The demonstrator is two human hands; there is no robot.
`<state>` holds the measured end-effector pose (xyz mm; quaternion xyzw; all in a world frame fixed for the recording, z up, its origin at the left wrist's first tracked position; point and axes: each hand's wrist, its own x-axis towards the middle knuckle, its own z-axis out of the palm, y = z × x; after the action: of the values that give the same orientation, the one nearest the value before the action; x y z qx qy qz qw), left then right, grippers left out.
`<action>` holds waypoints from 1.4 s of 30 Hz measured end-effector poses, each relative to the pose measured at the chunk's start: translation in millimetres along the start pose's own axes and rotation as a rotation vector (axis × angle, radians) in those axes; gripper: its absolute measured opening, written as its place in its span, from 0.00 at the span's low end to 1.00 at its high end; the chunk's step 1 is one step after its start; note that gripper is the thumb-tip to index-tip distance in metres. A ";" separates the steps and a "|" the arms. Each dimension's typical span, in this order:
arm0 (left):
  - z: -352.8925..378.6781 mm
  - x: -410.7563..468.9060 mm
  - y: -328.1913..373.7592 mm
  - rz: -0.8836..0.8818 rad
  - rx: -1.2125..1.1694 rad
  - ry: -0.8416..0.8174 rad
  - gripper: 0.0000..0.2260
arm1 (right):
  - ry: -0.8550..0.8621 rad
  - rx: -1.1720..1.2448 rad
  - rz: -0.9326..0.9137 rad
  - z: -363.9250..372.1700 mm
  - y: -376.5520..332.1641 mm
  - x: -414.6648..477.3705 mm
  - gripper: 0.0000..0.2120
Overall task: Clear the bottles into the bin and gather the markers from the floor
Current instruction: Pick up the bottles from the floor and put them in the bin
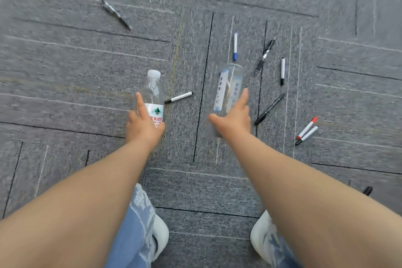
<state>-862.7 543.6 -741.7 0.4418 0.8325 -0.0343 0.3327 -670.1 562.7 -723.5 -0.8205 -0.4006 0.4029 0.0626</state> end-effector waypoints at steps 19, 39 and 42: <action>-62.0 -234.9 370.4 0.689 -0.178 0.007 0.44 | 0.271 0.130 -0.051 -420.3 106.6 -60.8 0.50; 25.1 -344.9 614.7 1.066 0.001 -0.252 0.38 | 0.824 0.884 0.731 -596.7 260.8 -15.4 0.36; 44.5 -346.9 646.2 1.114 0.042 -0.284 0.38 | 0.875 0.792 0.778 -615.1 269.3 2.0 0.35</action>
<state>-214.6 673.1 -420.5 0.8114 0.4204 0.0706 0.3999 -68.4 518.7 -428.7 -0.9064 0.1601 0.1448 0.3632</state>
